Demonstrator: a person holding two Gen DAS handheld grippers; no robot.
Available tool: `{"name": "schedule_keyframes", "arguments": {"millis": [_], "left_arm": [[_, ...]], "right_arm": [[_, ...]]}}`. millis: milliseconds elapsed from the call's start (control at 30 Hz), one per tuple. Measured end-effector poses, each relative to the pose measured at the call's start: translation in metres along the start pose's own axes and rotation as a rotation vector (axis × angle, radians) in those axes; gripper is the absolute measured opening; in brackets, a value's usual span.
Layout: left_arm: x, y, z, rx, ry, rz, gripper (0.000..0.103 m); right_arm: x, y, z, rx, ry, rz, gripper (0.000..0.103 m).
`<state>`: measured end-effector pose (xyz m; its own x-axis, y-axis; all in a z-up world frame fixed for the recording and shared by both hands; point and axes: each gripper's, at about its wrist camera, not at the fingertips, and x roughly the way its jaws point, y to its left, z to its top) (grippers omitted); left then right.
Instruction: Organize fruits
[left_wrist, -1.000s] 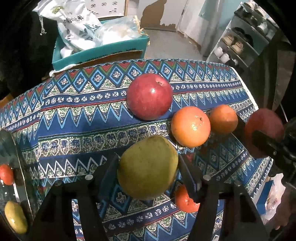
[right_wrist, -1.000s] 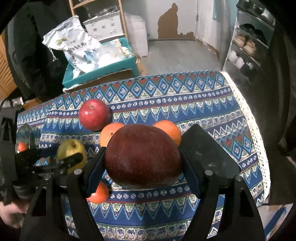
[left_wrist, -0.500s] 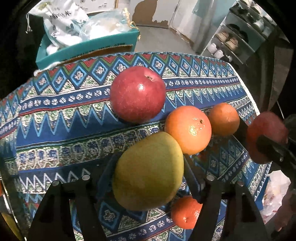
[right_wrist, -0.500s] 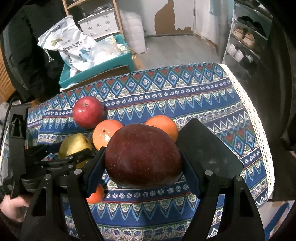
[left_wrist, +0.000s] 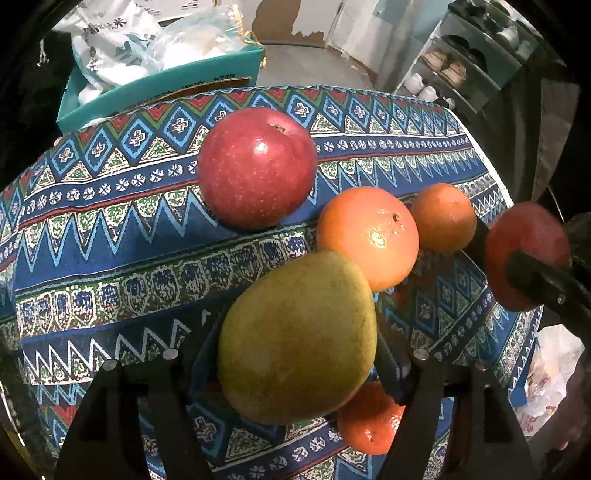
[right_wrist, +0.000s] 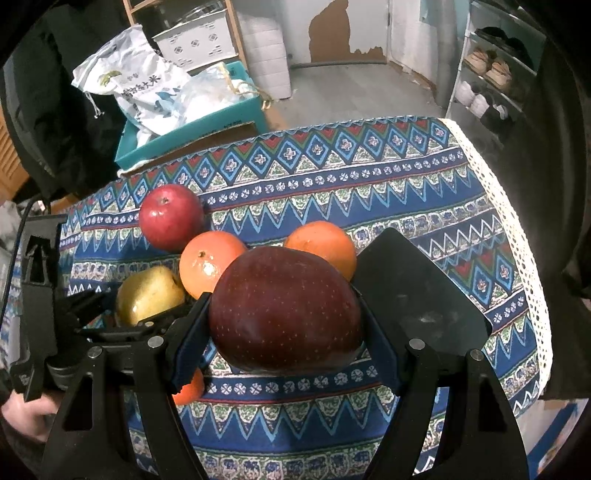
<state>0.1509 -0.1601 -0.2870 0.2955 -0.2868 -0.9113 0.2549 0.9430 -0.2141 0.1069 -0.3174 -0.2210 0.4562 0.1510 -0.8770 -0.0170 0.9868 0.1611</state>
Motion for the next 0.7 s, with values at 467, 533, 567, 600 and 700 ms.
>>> {"name": "schedule_keyframes", "arguments": {"millis": [467, 533, 567, 600, 700], "left_arm": [[-0.075, 0.001, -0.001, -0.01, -0.148, 0.056, 0.074], [-0.09, 0.001, 0.0, -0.013, -0.174, 0.06, 0.074], [-0.099, 0.001, -0.001, -0.014, -0.189, 0.063, 0.074], [-0.106, 0.003, -0.002, -0.014, -0.198, 0.064, 0.074], [-0.126, 0.005, -0.004, -0.02, -0.226, 0.064, 0.074]], "right_arm": [[-0.038, 0.015, 0.013, -0.04, -0.116, -0.034, 0.077], [-0.045, 0.018, 0.014, -0.05, -0.134, -0.034, 0.077], [-0.049, 0.02, 0.014, -0.055, -0.143, -0.034, 0.077], [-0.053, 0.022, 0.015, -0.059, -0.152, -0.033, 0.077], [-0.066, 0.028, 0.017, -0.073, -0.182, -0.028, 0.077]]}}
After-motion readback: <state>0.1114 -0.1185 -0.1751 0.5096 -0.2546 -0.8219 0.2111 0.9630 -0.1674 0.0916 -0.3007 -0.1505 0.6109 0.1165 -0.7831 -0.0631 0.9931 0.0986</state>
